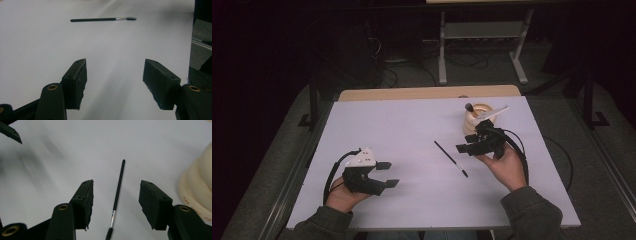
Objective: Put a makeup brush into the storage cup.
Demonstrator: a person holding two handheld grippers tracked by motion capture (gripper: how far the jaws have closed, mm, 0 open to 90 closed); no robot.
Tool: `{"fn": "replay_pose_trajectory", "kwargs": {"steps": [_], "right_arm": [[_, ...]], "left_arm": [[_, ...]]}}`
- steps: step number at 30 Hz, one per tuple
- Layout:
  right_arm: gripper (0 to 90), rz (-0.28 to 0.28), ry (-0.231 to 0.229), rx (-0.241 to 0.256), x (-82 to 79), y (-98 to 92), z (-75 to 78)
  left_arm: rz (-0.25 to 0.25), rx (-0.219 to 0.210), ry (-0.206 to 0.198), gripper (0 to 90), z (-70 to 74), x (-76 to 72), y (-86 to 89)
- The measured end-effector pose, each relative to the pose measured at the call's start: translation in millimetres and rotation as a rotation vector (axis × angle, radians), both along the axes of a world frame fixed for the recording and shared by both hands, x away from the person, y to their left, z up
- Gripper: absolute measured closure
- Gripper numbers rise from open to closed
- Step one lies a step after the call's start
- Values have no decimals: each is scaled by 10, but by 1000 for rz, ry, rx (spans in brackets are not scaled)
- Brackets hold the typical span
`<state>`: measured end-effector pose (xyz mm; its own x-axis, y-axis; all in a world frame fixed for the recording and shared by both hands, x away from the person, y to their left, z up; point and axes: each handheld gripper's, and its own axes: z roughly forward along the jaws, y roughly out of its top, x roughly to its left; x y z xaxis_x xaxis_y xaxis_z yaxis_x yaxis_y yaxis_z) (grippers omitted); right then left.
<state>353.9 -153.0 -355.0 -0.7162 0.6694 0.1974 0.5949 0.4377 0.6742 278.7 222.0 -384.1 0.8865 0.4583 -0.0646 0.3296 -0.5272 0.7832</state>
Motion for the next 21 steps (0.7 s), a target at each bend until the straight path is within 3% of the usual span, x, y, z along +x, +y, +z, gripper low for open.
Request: {"fn": "replay_pose_trajectory", "kwargs": {"steps": [6, 7, 21], "right_arm": [[456, 11, 17, -30, 31, 91, -110], [460, 4, 39, -37, 47, 115, -154], [528, -10, 67, -83, 109, 254, -400]], "left_arm": [[0, -4, -3, 356, 5, -3, -13], [2, -4, -1, 356, 0, -5, -12], [3, -6, -11, 355, 16, -9, 0]]}}
